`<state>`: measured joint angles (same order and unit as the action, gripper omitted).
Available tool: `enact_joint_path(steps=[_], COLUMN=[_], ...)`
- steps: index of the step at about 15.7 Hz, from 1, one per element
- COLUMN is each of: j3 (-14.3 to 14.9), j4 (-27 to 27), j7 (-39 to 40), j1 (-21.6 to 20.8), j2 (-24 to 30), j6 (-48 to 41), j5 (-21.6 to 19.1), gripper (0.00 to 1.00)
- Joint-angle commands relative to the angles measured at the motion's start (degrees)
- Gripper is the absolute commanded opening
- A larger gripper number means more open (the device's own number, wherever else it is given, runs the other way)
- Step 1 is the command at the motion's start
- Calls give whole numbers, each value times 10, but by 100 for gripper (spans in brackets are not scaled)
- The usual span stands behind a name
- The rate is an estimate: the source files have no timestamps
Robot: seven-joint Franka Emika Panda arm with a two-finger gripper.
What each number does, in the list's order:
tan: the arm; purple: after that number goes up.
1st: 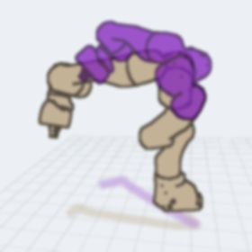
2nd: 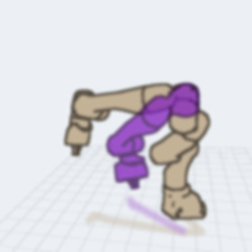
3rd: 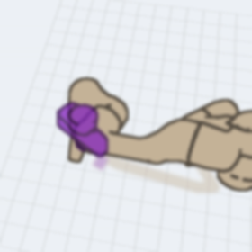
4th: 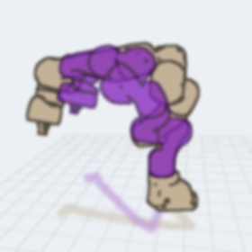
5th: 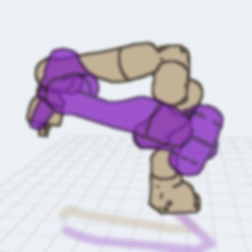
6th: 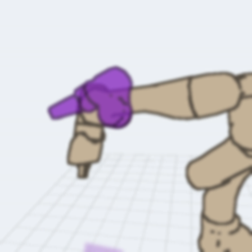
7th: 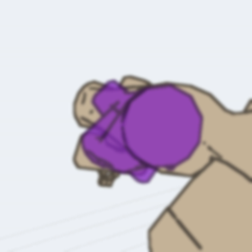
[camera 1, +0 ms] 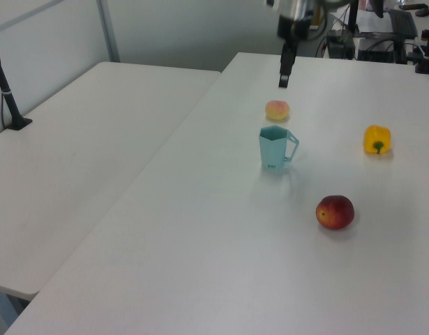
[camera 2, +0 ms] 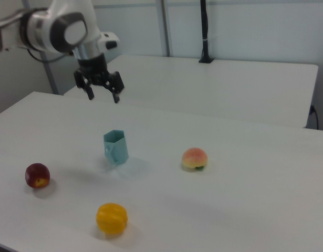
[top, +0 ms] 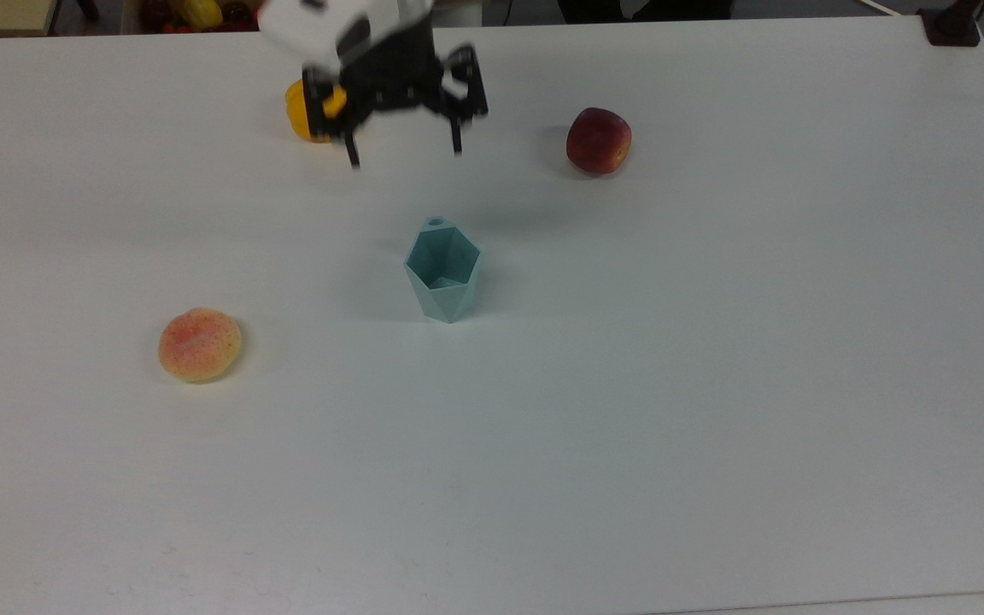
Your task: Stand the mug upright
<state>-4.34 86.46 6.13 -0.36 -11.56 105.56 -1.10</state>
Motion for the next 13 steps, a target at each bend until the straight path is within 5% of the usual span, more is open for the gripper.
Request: enact_joint_path(steps=[1, 5, 8, 10, 13], j3=[-1, -29, -24, 0, 75], j4=[18, -16, 5, 19, 27], j7=[-149, -213, -185, -119, -23], j1=[-5, 11, 8, 2, -45], j2=[91, 121, 138, 140, 137], j6=[-101, -228, -209, -178, -143], j5=[-7, -13, -28, -30, -33], gripper=[100, 100, 100, 100, 100])
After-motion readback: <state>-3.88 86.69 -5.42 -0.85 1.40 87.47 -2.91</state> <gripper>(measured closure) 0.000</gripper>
